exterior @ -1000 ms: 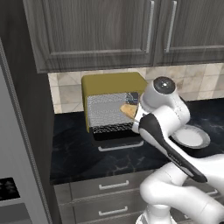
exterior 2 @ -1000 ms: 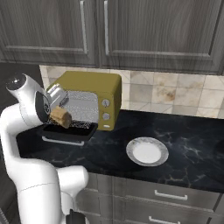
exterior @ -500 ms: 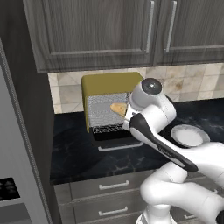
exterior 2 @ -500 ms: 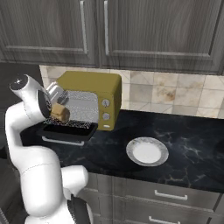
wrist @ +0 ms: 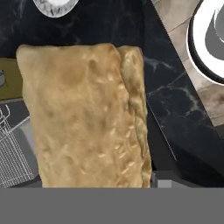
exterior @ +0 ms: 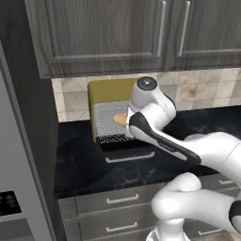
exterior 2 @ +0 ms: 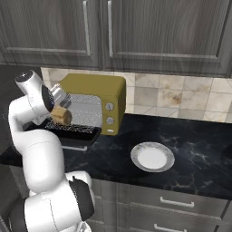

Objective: Pull the toaster oven rack outwards. Pick up the baguette from the plate and place it on the toaster oven rack. Close the toaster oven door fully and set the temperature to the lowest setting.

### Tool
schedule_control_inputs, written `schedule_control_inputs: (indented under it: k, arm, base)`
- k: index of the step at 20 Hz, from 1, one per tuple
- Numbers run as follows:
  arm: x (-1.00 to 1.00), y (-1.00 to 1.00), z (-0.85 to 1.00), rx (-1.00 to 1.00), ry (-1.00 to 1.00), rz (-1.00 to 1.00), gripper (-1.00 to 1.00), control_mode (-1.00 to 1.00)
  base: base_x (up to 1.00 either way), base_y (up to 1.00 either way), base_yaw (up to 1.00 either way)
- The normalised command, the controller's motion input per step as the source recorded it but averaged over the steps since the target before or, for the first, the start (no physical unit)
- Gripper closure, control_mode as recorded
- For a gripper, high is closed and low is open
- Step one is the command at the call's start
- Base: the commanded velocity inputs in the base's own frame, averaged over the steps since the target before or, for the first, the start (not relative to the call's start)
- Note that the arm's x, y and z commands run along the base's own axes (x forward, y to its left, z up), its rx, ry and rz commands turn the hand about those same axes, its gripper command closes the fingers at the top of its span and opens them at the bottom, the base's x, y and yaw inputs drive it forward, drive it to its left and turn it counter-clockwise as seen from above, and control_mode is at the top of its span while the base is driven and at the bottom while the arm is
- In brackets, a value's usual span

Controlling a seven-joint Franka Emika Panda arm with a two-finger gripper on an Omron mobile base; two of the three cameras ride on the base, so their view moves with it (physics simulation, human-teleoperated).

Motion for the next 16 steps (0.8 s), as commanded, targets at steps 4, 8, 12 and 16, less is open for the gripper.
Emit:
schedule_control_inputs:
  k: [4, 8, 12, 16]
  arm:
    - [0.40, -0.11, -0.01, -0.20, 0.00, 0.24, 1.00, -1.00]
    - [0.43, -0.28, -0.10, -0.09, 0.00, 0.23, 1.00, -1.00]
    - [0.33, -0.45, -0.17, -0.01, 0.02, 0.21, 1.00, -1.00]
    - [0.28, -0.45, -0.16, 0.00, 0.01, 0.21, 1.00, -1.00]
  base:
    - [0.00, 0.00, 0.00]
    - [0.00, 0.00, 0.00]
    - [0.00, 0.00, 0.00]
    - [0.00, 0.00, 0.00]
